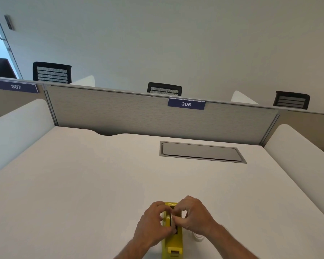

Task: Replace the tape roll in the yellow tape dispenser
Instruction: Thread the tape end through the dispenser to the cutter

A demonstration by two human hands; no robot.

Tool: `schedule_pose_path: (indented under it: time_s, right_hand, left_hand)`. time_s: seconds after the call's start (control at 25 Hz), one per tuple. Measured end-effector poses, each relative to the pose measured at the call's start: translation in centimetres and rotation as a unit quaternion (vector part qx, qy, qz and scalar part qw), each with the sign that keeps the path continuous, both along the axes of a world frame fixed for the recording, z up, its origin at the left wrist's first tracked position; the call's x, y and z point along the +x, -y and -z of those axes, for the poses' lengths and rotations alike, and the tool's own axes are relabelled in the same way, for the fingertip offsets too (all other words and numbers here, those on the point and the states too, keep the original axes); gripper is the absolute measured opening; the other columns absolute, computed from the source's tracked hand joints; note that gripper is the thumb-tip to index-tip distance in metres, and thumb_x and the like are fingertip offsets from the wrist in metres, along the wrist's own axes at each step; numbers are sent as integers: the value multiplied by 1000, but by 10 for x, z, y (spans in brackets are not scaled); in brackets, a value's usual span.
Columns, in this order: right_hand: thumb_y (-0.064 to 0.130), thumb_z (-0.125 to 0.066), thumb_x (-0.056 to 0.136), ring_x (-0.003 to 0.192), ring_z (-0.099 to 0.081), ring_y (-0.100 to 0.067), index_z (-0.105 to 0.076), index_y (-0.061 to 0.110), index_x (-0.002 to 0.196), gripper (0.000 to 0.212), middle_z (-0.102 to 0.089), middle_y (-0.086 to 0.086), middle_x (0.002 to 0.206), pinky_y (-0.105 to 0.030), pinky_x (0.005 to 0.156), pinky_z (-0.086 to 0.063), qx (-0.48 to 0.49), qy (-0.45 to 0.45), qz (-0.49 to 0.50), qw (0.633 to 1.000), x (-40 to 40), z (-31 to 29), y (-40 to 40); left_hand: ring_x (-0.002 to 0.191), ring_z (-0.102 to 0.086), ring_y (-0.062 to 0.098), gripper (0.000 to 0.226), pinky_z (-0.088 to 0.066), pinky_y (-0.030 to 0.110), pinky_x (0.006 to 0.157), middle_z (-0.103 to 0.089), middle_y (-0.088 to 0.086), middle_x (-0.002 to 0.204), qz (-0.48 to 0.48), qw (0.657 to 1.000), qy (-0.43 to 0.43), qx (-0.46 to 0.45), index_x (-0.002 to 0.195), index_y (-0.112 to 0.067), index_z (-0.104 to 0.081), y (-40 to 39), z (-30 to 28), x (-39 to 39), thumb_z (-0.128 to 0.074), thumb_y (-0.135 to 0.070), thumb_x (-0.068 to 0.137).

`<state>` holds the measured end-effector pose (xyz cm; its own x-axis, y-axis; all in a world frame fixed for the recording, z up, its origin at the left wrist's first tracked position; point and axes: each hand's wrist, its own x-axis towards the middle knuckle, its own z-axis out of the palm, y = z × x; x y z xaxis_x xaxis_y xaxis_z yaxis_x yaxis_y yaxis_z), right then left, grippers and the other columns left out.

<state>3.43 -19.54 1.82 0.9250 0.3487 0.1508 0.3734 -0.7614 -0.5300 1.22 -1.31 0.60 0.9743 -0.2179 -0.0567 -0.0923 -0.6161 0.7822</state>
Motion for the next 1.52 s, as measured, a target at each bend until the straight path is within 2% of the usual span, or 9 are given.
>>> schedule_pose_path:
  time_s: [0.16,0.36,0.64,1.0,1.28,1.52]
  right_hand:
    - [45,-72,68,87,-57,-6,-76,30,89,26,-73,17,86,-27,73,-54,-27,12,-14,999,-2,2,1]
    - [47,-70,70,85,-56,-8,-75,28,92,30,-73,14,86,-25,64,-55,-55,41,-41,997,-6,-1,0]
    - [40,-69,71,82,-58,-8,-79,31,84,18,-75,17,78,-27,65,-54,-21,20,-23,999,-1,0,-1]
    - [34,-70,77,82,-60,-10,-78,27,82,11,-75,15,79,-27,69,-53,7,4,-11,1000,1,-1,-1]
    - [50,-73,67,94,-54,-6,-74,30,98,37,-71,17,94,-22,68,-55,-26,13,-29,999,-5,4,2]
    - [51,-74,66,91,-54,-4,-77,31,97,37,-75,19,92,-23,66,-55,-20,30,-30,999,-8,7,2]
  left_hand:
    - [100,-58,10,52,-56,21,88,-50,-18,129,1,1000,-2,-1,109,-37,-66,0,0,2,-85,-46,61]
    - [102,-59,10,51,-56,19,87,-48,-18,132,3,1000,-14,-2,109,-39,-66,0,0,3,-83,-49,62]
    - [97,-59,7,48,-57,19,85,-45,-25,119,1,1000,-25,-12,103,-40,-66,-1,3,5,-85,-41,59]
    - [104,-58,8,52,-58,24,90,-50,-22,126,4,1000,-11,-8,105,-39,-66,-1,8,6,-83,-41,56]
    - [104,-58,7,57,-58,20,88,-48,-22,126,6,1000,-7,3,109,-40,-65,1,11,7,-85,-49,56]
    - [102,-58,8,55,-57,20,88,-50,-19,127,5,1000,-7,0,108,-38,-66,0,10,9,-85,-46,57]
